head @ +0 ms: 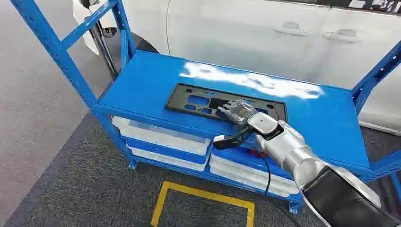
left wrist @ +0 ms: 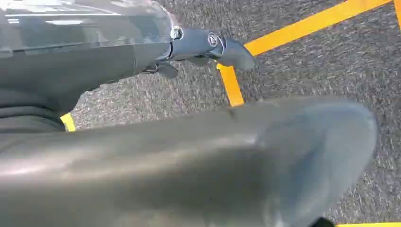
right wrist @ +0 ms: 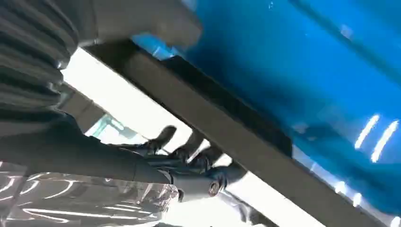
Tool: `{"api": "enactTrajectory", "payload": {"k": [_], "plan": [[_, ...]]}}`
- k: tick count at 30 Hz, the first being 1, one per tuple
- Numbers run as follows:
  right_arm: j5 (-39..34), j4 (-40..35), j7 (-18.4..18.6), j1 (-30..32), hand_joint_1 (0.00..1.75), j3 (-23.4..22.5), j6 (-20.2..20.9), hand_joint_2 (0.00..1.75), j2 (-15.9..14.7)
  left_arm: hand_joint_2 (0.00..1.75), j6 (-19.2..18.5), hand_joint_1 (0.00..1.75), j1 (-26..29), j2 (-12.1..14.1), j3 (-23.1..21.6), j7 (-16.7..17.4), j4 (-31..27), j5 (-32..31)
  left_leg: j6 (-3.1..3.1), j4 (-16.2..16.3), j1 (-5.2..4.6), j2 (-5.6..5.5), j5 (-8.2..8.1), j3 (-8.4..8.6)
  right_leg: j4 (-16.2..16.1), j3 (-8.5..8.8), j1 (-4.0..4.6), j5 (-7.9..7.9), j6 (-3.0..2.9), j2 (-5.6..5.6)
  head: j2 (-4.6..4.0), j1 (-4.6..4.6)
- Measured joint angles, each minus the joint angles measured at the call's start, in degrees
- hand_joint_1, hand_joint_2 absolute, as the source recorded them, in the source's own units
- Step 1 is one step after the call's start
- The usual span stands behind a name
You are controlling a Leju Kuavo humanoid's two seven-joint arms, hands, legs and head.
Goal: Take the parts from the cabinet and place them on the table.
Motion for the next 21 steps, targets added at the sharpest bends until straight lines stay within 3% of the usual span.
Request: {"api": "enactTrajectory", "payload": {"k": [1,4,5,6,7,9,10,11,12,14,15,16,17,19,20,21], "plan": [[-0.02,0.02,-0.11,-0.27,1.75,0.02,-0.04,1.75,0.42,0.00,0.00,0.00,-0.04,-0.04,-0.02,0.00,0.02,-0.02,-0.35,0.25,-0.34,0.06,-0.03,-0.29,-0.59,-0.03,0.41,-0.05,-0.16,0.07,0.00,0.00],[-0.02,0.20,-0.46,-0.58,1.75,0.02,-0.07,1.75,0.68,0.00,-0.02,0.00,-0.13,-0.07,-0.09,0.00,0.02,-0.04,-1.25,-0.18,-0.26,0.22,0.24,-0.16,-0.44,-0.21,0.48,0.10,-0.69,0.42,0.00,0.00],[-0.02,0.20,-0.55,-0.68,1.75,0.02,-0.11,1.75,0.68,0.00,-0.02,0.00,-0.15,-0.04,-0.15,0.00,0.02,-0.04,-1.57,0.13,-0.50,0.23,-0.09,-0.32,-1.16,0.10,-0.24,0.48,-1.13,0.32,0.00,0.00],[-0.02,0.20,-0.66,-0.75,1.75,0.04,-0.11,1.75,0.68,0.00,-0.02,0.00,-0.16,-0.04,-0.20,0.00,0.02,-0.02,-1.98,1.39,-0.36,0.32,-1.19,-0.71,-1.37,0.27,-0.19,0.60,-1.38,0.13,0.00,0.00],[-0.02,0.20,-0.89,-0.78,1.75,0.07,-0.15,1.75,0.68,0.00,-0.02,0.00,-0.22,-0.07,-0.22,0.00,0.02,0.00,-2.29,4.85,-0.28,0.40,-3.55,-2.22,-1.34,0.20,-0.20,0.64,-1.65,0.05,0.00,0.00],[0.02,0.35,-1.31,-0.56,1.75,0.20,-0.13,1.75,0.41,0.00,0.00,0.00,-0.16,-0.04,-0.20,0.02,0.02,0.11,-2.83,14.99,0.01,0.45,-8.13,-7.04,-1.26,-0.04,-0.08,0.66,-1.70,-0.02,0.00,0.00],[0.02,0.39,-1.55,-0.49,1.75,0.30,-0.13,1.75,0.24,0.00,0.04,0.00,-0.10,-0.02,-0.20,0.02,0.02,0.24,-3.00,17.82,0.06,0.45,-8.79,-8.45,-1.14,-0.17,-0.08,0.66,-1.70,-0.03,0.00,0.00],[0.02,0.39,-1.62,-0.49,1.75,0.37,-0.13,1.75,0.17,0.00,0.04,0.00,-0.06,-0.02,-0.20,0.02,0.02,0.33,-3.09,18.20,0.14,0.48,-8.21,-8.71,-0.99,-0.28,-0.11,0.66,-1.69,-0.01,0.00,0.00],[0.02,0.37,-1.62,-0.57,1.75,0.42,-0.04,1.75,0.17,0.00,0.04,0.00,-0.08,-0.02,-0.20,-0.02,0.02,0.46,-3.12,15.52,0.26,0.53,-6.22,-7.42,-0.87,-0.26,-0.14,0.57,-1.66,0.08,0.00,0.00],[0.02,0.37,-1.75,-0.69,1.75,0.52,0.00,1.75,0.17,0.00,0.13,0.00,-0.23,-0.02,-0.20,-0.15,0.02,0.52,-3.07,5.63,0.53,0.51,-1.30,-2.43,-0.61,-0.02,-0.19,0.29,-1.27,0.33,0.00,0.00],[-0.04,0.37,-1.86,-0.80,1.75,0.57,-0.04,1.75,0.17,0.00,0.11,0.00,-0.27,-0.02,-0.20,-0.17,0.02,0.55,-2.92,0.99,0.65,0.14,-0.42,-0.40,-0.39,-0.09,-0.18,0.10,-1.00,0.36,0.00,0.00],[-0.46,0.37,-2.14,-0.90,1.75,0.57,-0.13,1.75,0.15,0.00,0.11,0.00,-0.33,-0.04,-0.20,-0.22,0.02,0.55,-2.54,0.87,0.32,-0.14,-0.95,-0.30,-0.20,-0.25,0.16,0.01,-0.76,0.57,0.00,0.00],[-1.40,0.35,-2.84,-0.98,1.75,0.57,-0.20,1.75,0.15,0.00,0.11,0.00,-0.30,-0.04,-0.20,-0.33,0.02,0.55,-1.81,0.74,0.28,0.05,-0.53,-0.38,-0.19,-0.42,0.18,0.16,-0.42,0.73,0.00,0.00],[-3.77,0.35,-4.71,-1.03,1.75,0.13,-0.17,1.75,0.15,0.00,0.11,0.00,-0.31,-0.02,-0.20,-0.41,0.02,0.57,-1.11,0.78,-0.01,0.05,-0.49,-0.50,-0.49,-0.40,-0.03,0.32,0.26,0.72,0.00,0.00],[-5.80,0.33,-6.42,-1.06,1.75,-0.37,-0.22,1.75,0.15,0.00,0.11,0.00,-0.35,-0.07,-0.20,-0.50,0.02,0.57,-0.54,0.20,0.28,0.11,-0.12,-0.28,-0.45,-0.38,0.00,0.17,0.68,0.77,0.00,0.00],[-7.33,0.24,-7.81,-1.08,1.75,-0.96,-0.20,1.75,0.15,0.00,0.11,0.00,-0.38,-0.07,-0.20,-0.52,0.02,0.59,-0.27,-0.01,0.44,0.05,0.07,-0.12,0.58,-0.79,-0.25,-0.83,0.84,0.80,0.00,0.00]]}}
